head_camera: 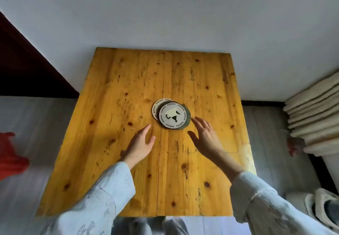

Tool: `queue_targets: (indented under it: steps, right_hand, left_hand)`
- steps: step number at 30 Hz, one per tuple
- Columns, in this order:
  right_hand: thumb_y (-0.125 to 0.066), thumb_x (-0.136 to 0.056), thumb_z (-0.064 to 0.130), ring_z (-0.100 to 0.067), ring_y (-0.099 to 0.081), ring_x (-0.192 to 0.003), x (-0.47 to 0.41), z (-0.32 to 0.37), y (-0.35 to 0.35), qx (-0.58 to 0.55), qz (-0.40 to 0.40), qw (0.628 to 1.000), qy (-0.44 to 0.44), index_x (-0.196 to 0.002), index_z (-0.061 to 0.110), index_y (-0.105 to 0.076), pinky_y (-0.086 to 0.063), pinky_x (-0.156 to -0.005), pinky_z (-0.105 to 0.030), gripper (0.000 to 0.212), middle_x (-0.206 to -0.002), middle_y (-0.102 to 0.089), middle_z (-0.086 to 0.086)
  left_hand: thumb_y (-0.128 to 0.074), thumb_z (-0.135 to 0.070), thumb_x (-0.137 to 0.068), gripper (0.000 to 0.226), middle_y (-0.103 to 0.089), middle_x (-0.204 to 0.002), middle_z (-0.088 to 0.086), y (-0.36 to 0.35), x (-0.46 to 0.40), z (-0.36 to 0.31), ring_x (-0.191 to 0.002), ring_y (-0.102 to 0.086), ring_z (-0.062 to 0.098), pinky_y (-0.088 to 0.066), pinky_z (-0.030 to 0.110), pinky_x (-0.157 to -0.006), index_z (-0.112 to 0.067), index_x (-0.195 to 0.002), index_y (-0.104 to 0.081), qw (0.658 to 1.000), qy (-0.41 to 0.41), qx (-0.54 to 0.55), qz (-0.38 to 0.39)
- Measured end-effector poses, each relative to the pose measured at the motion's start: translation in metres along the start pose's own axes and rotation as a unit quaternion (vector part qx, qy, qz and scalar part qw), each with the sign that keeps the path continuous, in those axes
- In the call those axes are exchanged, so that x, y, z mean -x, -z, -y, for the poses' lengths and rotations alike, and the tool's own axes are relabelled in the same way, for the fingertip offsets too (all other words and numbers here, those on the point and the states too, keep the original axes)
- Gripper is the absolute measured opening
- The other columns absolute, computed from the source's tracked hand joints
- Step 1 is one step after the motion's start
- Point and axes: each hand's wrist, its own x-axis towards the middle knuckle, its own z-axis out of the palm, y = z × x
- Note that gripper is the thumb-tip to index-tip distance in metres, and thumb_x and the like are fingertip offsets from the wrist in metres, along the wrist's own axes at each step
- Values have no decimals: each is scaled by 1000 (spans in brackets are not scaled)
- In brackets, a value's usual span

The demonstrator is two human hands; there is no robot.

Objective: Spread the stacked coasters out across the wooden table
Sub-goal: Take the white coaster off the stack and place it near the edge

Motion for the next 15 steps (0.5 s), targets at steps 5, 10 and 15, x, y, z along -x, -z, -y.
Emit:
queue_targets:
  steps: [5,10,15]
  right_hand:
    - [-44,-94,28,-28,-32,-137,-60,-22,-34,-54,51,996,-57,-142,13,-30,-33,-110,-43,53,-150,-36,-10]
    - [-45,-94,23,-34,-52,-121,-104,-29,-58,-135,60,981,-130,-139,9,-36,-45,-97,-41,48,-140,-46,-17]
    - [-40,-93,16,-37,-52,-117,-120,-22,-72,-202,68,958,-192,-133,7,-43,-47,-92,-43,41,-130,-54,-20]
  left_hand:
    - [-42,-23,-94,52,-31,-152,6,-22,-73,5,-139,-31,24,-29,41,-114,-23,-143,-26,995,77,54,15]
    - [-38,-19,-95,53,-33,-150,12,-37,-130,5,-137,-33,28,-33,43,-111,-22,-145,-20,991,113,63,27]
    - [-37,-11,-95,51,-36,-146,15,-49,-149,1,-135,-34,28,-32,43,-112,-17,-144,-24,988,128,81,7]
